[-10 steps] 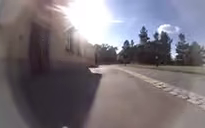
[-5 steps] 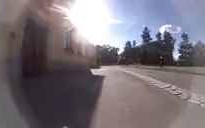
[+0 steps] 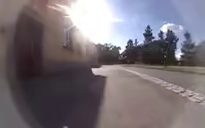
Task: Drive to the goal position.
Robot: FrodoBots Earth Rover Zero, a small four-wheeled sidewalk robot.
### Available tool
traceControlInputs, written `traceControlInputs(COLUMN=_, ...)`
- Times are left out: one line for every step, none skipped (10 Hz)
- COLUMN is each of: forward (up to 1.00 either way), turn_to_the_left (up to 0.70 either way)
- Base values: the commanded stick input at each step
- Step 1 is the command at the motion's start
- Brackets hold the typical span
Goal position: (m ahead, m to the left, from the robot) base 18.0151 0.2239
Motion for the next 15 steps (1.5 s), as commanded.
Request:
traceControlInputs(forward=1.0, turn_to_the_left=-0.34)
traceControlInputs(forward=1.0, turn_to_the_left=-0.26)
traceControlInputs(forward=1.0, turn_to_the_left=-0.03)
traceControlInputs(forward=1.0, turn_to_the_left=0.0)
traceControlInputs(forward=1.0, turn_to_the_left=0.0)
traceControlInputs(forward=1.0, turn_to_the_left=0.0)
traceControlInputs(forward=1.0, turn_to_the_left=0.0)
traceControlInputs(forward=1.0, turn_to_the_left=0.0)
traceControlInputs(forward=1.0, turn_to_the_left=0.0)
traceControlInputs(forward=1.0, turn_to_the_left=0.0)
traceControlInputs(forward=1.0, turn_to_the_left=0.0)
traceControlInputs(forward=1.0, turn_to_the_left=0.0)
traceControlInputs(forward=1.0, turn_to_the_left=0.0)
traceControlInputs(forward=1.0, turn_to_the_left=0.0)
traceControlInputs(forward=1.0, turn_to_the_left=0.0)
